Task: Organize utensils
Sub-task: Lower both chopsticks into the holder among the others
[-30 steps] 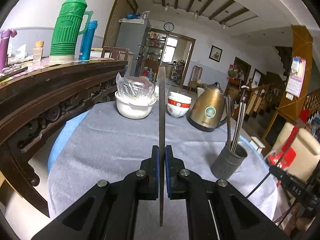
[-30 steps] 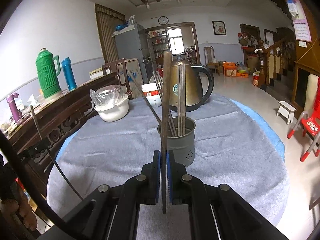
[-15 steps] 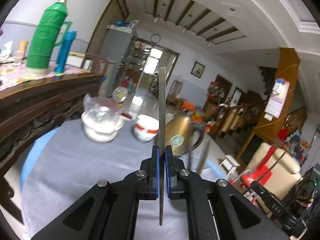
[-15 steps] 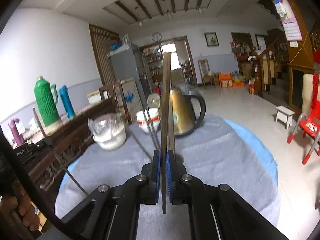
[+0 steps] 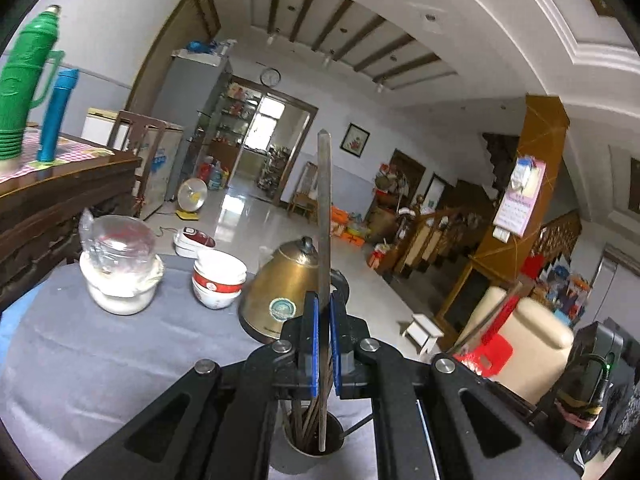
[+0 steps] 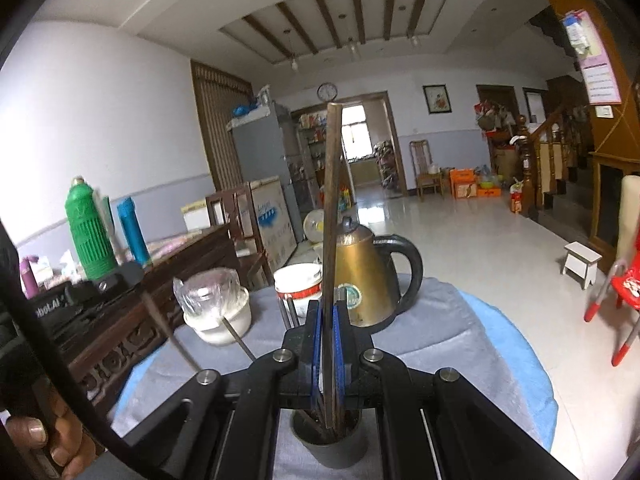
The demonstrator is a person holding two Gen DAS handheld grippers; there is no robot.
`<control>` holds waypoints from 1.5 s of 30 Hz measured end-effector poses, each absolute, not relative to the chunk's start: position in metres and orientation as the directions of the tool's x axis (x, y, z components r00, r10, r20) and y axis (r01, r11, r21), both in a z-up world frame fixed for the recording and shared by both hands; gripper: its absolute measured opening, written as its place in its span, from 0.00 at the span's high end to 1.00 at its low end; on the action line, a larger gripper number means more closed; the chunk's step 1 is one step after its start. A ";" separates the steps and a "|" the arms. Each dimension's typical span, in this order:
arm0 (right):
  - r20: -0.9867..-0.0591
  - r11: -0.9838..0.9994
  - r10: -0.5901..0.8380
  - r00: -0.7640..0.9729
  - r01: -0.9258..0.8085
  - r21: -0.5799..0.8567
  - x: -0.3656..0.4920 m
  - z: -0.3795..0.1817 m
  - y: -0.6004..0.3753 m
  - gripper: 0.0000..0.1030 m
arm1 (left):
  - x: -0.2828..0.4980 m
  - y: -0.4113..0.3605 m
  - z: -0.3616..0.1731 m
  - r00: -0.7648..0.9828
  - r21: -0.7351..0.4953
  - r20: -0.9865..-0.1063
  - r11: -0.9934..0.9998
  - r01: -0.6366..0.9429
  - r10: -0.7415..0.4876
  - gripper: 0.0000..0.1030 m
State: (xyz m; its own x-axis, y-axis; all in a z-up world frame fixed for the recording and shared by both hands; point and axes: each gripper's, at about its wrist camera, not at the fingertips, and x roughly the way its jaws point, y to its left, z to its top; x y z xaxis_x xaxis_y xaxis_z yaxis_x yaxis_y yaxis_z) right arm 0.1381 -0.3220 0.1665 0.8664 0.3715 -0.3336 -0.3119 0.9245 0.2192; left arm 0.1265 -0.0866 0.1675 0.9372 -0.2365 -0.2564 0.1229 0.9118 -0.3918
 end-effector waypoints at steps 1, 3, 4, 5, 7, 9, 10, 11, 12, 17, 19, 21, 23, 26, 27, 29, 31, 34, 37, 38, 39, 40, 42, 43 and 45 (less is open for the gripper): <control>-0.345 0.924 0.373 0.861 -0.313 0.218 0.143 0.163 -0.322 0.94 | 0.131 -0.091 0.163 0.933 -0.385 -0.268 0.914 0.124 -0.240 0.95; -0.378 0.921 0.383 0.843 -0.318 0.223 0.154 0.154 -0.321 0.94 | 0.144 -0.098 0.155 0.918 -0.381 -0.301 0.915 0.131 -0.257 0.95; -0.387 0.921 0.385 0.838 -0.318 0.226 0.158 0.150 -0.321 0.94 | 0.150 -0.101 0.150 0.914 -0.374 -0.314 0.918 0.130 -0.257 0.95; -0.397 0.922 0.383 0.834 -0.317 0.225 0.161 0.146 -0.322 0.94 | 0.153 -0.103 0.147 0.911 -0.368 -0.323 0.921 0.130 -0.258 0.95; -0.427 0.921 0.388 0.817 -0.321 0.223 0.171 0.138 -0.321 0.94 | 0.161 -0.108 0.137 0.898 -0.357 -0.352 0.925 0.133 -0.265 0.95; -0.451 0.919 0.392 0.802 -0.324 0.223 0.178 0.129 -0.320 0.94 | 0.166 -0.111 0.130 0.890 -0.344 -0.369 0.929 0.135 -0.266 0.95; -0.459 0.919 0.394 0.796 -0.325 0.224 0.180 0.127 -0.321 0.94 | 0.169 -0.113 0.126 0.885 -0.338 -0.380 0.931 0.137 -0.269 0.95; -0.470 0.918 0.397 0.789 -0.328 0.225 0.183 0.124 -0.322 0.94 | 0.170 -0.114 0.124 0.881 -0.336 -0.388 0.932 0.137 -0.270 0.95; -0.484 0.916 0.400 0.778 -0.330 0.227 0.187 0.119 -0.321 0.94 | 0.171 -0.116 0.121 0.877 -0.337 -0.396 0.932 0.135 -0.271 0.95; -0.521 0.914 0.405 0.751 -0.336 0.226 0.196 0.104 -0.317 0.94 | 0.177 -0.122 0.109 0.854 -0.317 -0.442 0.938 0.139 -0.276 0.95; -0.535 0.914 0.406 0.741 -0.336 0.229 0.198 0.098 -0.317 0.94 | 0.179 -0.125 0.104 0.842 -0.310 -0.463 0.941 0.138 -0.276 0.95; -0.549 0.915 0.404 0.732 -0.333 0.229 0.200 0.092 -0.316 0.94 | 0.181 -0.129 0.100 0.831 -0.298 -0.487 0.945 0.134 -0.271 0.95; -0.557 0.916 0.402 0.727 -0.331 0.228 0.203 0.088 -0.315 0.94 | 0.182 -0.131 0.097 0.819 -0.290 -0.506 0.948 0.132 -0.270 0.95; -0.566 0.917 0.398 0.722 -0.331 0.223 0.203 0.087 -0.313 0.94 | 0.182 -0.134 0.095 0.805 -0.274 -0.532 0.953 0.132 -0.264 0.95; -0.567 0.917 0.398 0.721 -0.331 0.222 0.203 0.088 -0.313 0.94 | 0.182 -0.136 0.094 0.800 -0.271 -0.539 0.954 0.131 -0.263 0.95; -0.571 0.918 0.394 0.720 -0.329 0.219 0.203 0.088 -0.312 0.94 | 0.181 -0.138 0.093 0.792 -0.261 -0.553 0.956 0.131 -0.260 0.95; -0.575 0.919 0.393 0.718 -0.326 0.220 0.205 0.088 -0.312 0.94 | 0.180 -0.139 0.092 0.788 -0.261 -0.558 0.957 0.130 -0.260 0.95; -0.583 0.920 0.391 0.712 -0.324 0.221 0.205 0.086 -0.312 0.94 | 0.179 -0.139 0.092 0.784 -0.257 -0.565 0.958 0.129 -0.257 0.95; -0.591 0.920 0.389 0.707 -0.325 0.218 0.206 0.084 -0.312 0.94 | 0.180 -0.137 0.091 0.780 -0.260 -0.570 0.957 0.127 -0.258 0.95; -0.594 0.920 0.389 0.704 -0.325 0.218 0.207 0.083 -0.312 0.94 | 0.179 -0.136 0.091 0.780 -0.263 -0.570 0.957 0.123 -0.257 0.95; -0.599 0.920 0.389 0.700 -0.325 0.218 0.208 0.082 -0.312 0.94 | 0.179 -0.135 0.091 0.780 -0.271 -0.571 0.955 0.118 -0.258 0.95; -0.605 0.920 0.389 0.695 -0.324 0.220 0.209 0.080 -0.312 0.94 | 0.179 -0.133 0.091 0.779 -0.280 -0.571 0.953 0.113 -0.260 0.95; -0.619 0.920 0.391 0.681 -0.321 0.227 0.212 0.077 -0.312 0.93 | 0.178 -0.127 0.092 0.780 -0.301 -0.569 0.949 0.097 -0.261 0.95; -0.625 0.919 0.393 0.675 -0.316 0.237 0.214 0.076 -0.313 0.93 | 0.176 -0.124 0.094 0.782 -0.313 -0.565 0.945 0.091 -0.263 0.95; -0.633 0.918 0.395 0.666 -0.306 0.251 0.215 0.075 -0.315 0.92 | 0.174 -0.117 0.099 0.788 -0.328 -0.561 0.942 0.069 -0.253 0.84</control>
